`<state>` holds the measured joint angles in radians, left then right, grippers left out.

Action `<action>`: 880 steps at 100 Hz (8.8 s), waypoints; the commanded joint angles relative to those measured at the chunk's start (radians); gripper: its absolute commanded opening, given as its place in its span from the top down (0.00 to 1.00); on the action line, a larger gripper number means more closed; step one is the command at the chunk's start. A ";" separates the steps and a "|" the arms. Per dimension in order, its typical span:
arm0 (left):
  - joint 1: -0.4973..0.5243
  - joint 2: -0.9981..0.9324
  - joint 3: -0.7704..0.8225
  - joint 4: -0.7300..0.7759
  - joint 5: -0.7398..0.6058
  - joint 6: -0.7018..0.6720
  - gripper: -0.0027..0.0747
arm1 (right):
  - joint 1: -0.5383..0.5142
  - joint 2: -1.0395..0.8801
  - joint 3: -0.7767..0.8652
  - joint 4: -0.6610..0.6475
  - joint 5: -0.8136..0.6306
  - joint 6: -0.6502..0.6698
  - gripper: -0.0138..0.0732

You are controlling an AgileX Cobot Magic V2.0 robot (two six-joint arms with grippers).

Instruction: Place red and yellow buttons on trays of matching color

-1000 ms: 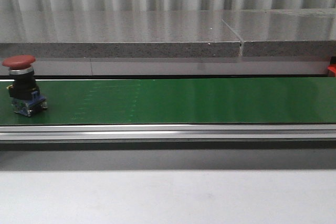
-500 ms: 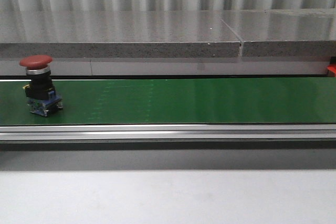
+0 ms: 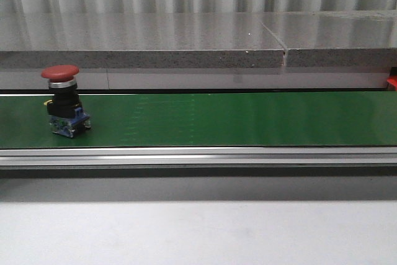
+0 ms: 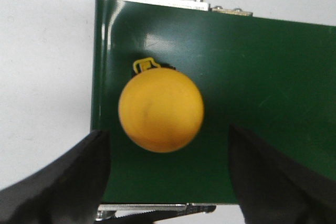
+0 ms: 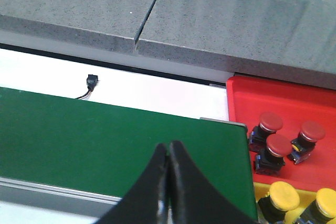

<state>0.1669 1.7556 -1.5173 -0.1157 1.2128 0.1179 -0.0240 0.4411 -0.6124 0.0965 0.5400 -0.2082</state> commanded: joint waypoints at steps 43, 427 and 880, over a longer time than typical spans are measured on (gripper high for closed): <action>-0.095 -0.234 0.017 -0.028 -0.220 0.065 0.77 | -0.001 0.006 -0.025 -0.006 -0.068 -0.009 0.92; -0.267 -1.243 0.928 0.046 -0.599 0.056 0.99 | 0.478 1.328 -0.932 0.254 0.406 -0.219 0.78; -0.267 -1.243 0.928 0.046 -0.599 0.056 0.99 | -0.315 0.834 -0.524 0.186 0.062 0.168 0.24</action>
<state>-0.0917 0.5111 -0.5628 -0.0610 0.6806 0.1793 -0.3857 1.3630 -1.1236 0.2795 0.6218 -0.0205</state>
